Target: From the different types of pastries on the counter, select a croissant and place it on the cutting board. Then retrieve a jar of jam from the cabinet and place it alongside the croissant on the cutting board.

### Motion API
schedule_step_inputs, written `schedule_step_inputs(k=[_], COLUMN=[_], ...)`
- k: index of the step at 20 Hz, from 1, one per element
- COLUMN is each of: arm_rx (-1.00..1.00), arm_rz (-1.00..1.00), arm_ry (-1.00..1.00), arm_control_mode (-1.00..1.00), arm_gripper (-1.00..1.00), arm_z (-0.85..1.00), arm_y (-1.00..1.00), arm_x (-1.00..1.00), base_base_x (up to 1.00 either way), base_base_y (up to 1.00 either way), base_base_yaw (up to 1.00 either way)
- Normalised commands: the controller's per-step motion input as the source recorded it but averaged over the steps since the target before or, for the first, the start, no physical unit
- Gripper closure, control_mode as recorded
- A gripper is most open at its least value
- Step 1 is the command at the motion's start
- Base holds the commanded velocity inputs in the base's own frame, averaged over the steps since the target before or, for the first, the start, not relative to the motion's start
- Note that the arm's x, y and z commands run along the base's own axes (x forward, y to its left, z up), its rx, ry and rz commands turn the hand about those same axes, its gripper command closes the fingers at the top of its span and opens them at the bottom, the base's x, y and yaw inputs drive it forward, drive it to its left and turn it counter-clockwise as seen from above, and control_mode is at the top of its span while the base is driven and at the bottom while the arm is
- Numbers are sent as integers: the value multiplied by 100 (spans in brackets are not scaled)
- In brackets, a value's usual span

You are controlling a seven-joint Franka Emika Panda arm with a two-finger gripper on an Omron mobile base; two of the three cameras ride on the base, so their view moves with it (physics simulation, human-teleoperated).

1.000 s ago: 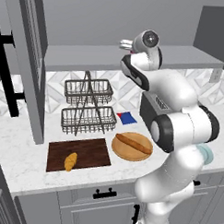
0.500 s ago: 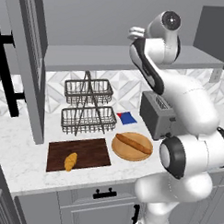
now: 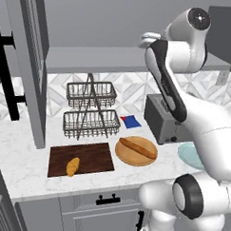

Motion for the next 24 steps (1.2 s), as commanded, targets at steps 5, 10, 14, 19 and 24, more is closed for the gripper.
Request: schedule_step_inputs(k=[5, 10, 14, 19, 24], arm_rx=[0, 0, 0, 0, 0], arm_rz=[0, 0, 0, 0, 0], arm_ry=[-7, -4, -1, 1, 9], arm_control_mode=[-100, -100, -100, -100, -100], arm_gripper=[100, 100, 100, 100, 100], arm_z=[-51, -52, -36, -6, -5], arm_y=[-11, 0, 0, 0, 0], arm_x=[-100, -100, -100, -100, -100], base_base_x=[0, 0, 0, 0, 0], base_base_y=[0, 0, 0, 0, 0], base_base_yaw=[0, 0, 0, 0, 0])
